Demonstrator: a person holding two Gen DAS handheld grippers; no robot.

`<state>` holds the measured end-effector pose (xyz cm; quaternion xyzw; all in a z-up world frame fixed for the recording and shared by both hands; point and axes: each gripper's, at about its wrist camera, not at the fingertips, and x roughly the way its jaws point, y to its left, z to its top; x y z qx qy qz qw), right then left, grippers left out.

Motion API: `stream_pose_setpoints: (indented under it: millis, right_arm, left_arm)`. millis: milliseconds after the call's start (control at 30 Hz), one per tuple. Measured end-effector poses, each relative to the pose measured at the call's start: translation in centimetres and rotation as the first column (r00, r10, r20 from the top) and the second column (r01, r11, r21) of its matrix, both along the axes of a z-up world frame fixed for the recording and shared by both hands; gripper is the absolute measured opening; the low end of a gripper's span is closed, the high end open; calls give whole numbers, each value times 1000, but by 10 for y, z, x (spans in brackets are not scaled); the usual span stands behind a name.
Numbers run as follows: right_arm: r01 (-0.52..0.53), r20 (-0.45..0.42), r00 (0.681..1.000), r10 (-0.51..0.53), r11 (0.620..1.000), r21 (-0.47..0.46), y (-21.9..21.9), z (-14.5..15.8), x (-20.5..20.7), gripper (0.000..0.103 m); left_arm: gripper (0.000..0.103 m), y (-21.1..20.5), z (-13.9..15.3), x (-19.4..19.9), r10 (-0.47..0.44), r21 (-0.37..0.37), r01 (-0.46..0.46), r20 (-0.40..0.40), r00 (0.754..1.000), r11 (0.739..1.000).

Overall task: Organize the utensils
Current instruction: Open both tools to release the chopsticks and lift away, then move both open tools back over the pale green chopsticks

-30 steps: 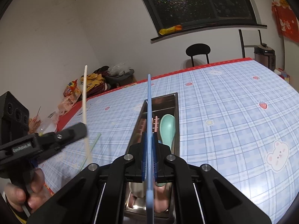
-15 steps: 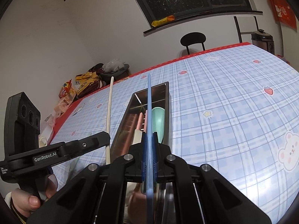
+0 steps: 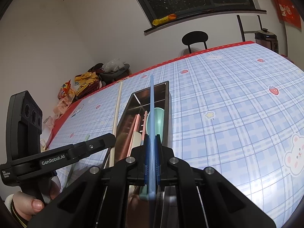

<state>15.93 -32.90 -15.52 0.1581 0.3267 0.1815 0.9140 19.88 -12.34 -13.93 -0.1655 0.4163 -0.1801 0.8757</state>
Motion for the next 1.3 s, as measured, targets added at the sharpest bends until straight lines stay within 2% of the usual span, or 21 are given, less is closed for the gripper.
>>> stream_pose_setpoints:
  millis: [100,133,167,233,267,300,333,367,400,433,467,500,733,833,967,1067,1233,1300]
  right_arm:
    - [3,9,1000,-3,1000,-10,0,2,-2,9]
    - [4,13,1000,-4,1000,-9,0,3,-4,16]
    - [6,18,1000,-5,1000,-11,0,4,-5,21]
    - [18,43,999,-17,1000,-23,0,9,-11,44]
    - [24,52,998,-23,999,-28,-1,12,-13,50]
    - [42,72,997,-38,998,-46,-1,17,-18,61]
    - [61,89,995,-55,996,-64,-2,22,-22,71]
    - [77,103,992,-69,994,-77,-2,26,-24,76]
    - [100,118,989,-89,991,-92,-4,30,-28,89]
    - [119,127,986,-105,987,-109,-5,34,-31,98]
    - [134,133,984,-117,983,-124,-6,36,-34,98]
    - [147,137,982,-127,979,-143,-7,38,-36,98]
    - [188,154,976,-156,956,-226,-5,50,-56,98]
    - [179,161,977,-142,951,-251,6,52,-64,98]
    - [121,155,985,-79,952,-281,27,52,-70,98]
    - [66,134,991,-29,957,-282,43,51,-69,98]
    - [-14,76,996,38,955,-296,70,51,-61,98]
    - [-73,8,997,79,955,-289,82,51,-51,98]
  left_arm:
    - [16,-1,4,-2,-4,32,3,19,1000,999]
    - [18,-1,7,-4,-4,42,3,27,1000,999]
    - [27,0,10,-5,-4,52,2,39,999,999]
    - [41,4,20,-10,-2,85,-4,72,997,996]
    - [52,7,27,-14,1,109,-12,99,995,994]
    - [60,10,32,-16,3,123,-17,115,993,992]
    - [64,13,38,-19,4,138,-22,133,991,990]
    - [74,19,45,-23,5,155,-30,155,988,987]
    - [85,24,49,-26,5,162,-33,168,986,986]
    - [88,28,54,-29,5,171,-37,184,983,985]
    - [89,32,59,-33,6,182,-43,198,980,982]
    - [96,38,65,-36,7,201,-50,212,977,978]
    - [97,75,81,-60,37,280,-115,270,962,953]
    - [97,90,79,-68,57,296,-137,262,963,945]
    - [97,108,67,-76,107,360,-184,223,969,914]
    - [97,126,54,-82,124,355,-193,208,970,915]
    - [97,155,36,-87,150,306,-199,177,973,931]
    - [97,167,32,-86,158,296,-206,179,971,933]
